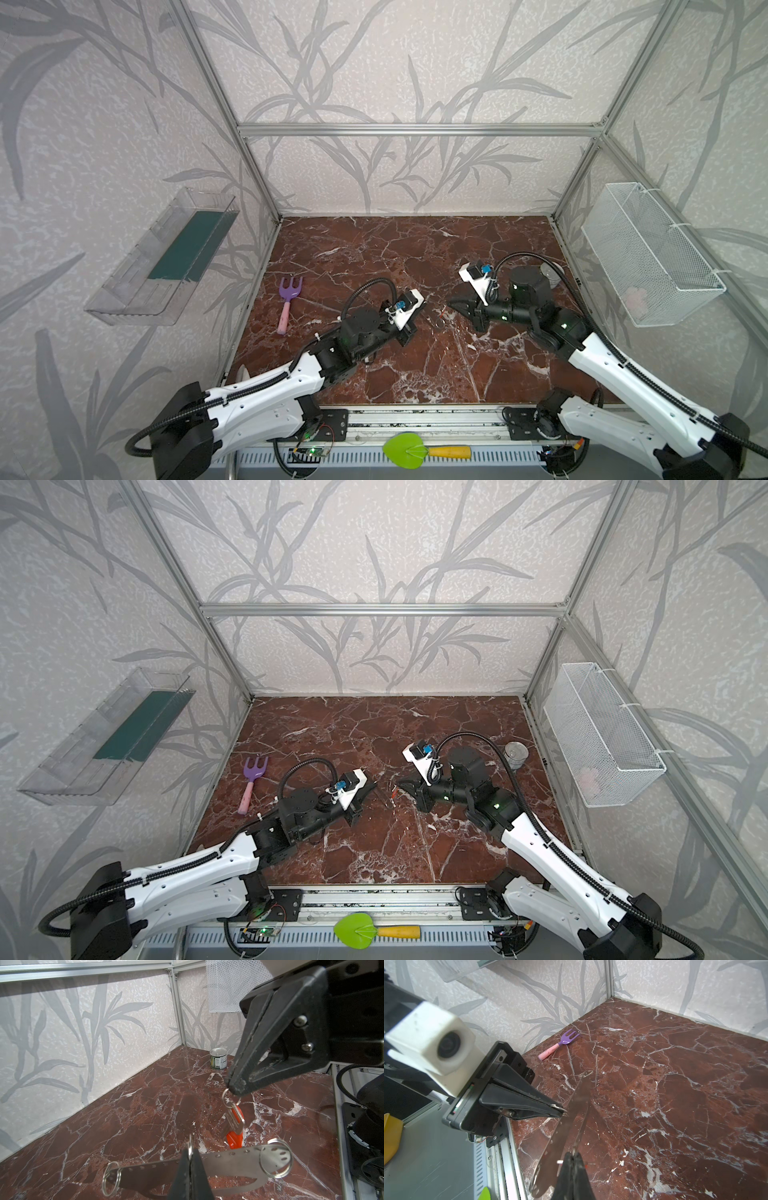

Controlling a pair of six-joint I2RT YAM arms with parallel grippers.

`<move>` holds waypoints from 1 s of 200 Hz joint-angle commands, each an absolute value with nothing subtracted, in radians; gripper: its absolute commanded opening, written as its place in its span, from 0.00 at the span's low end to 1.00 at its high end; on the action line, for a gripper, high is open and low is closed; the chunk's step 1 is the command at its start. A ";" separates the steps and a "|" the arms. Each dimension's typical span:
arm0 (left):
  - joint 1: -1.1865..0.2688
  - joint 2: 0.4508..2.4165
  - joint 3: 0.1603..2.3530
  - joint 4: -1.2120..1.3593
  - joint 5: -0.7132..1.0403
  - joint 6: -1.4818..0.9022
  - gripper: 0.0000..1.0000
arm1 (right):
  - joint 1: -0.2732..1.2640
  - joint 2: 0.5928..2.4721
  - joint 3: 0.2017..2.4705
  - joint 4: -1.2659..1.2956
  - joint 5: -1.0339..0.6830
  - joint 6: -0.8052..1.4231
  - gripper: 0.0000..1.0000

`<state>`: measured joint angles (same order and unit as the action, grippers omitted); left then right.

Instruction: Put the keys on the keyring

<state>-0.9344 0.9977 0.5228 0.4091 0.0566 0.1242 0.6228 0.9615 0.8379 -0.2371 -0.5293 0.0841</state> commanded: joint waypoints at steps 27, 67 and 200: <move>-0.945 1.019 0.577 0.410 0.123 0.150 0.00 | 0.632 0.971 0.845 -0.196 -0.598 0.083 0.00; -0.953 1.034 0.585 0.425 0.145 0.149 0.00 | 0.640 0.983 0.842 -0.181 -0.603 0.087 0.00; -0.976 1.018 0.566 0.481 0.130 0.156 0.00 | 0.644 0.996 0.830 -0.176 -0.583 0.092 0.00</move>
<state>-0.9668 1.0370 0.5419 0.4286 0.1272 0.1371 0.6380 0.9943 0.8360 -0.2062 -0.5850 0.0849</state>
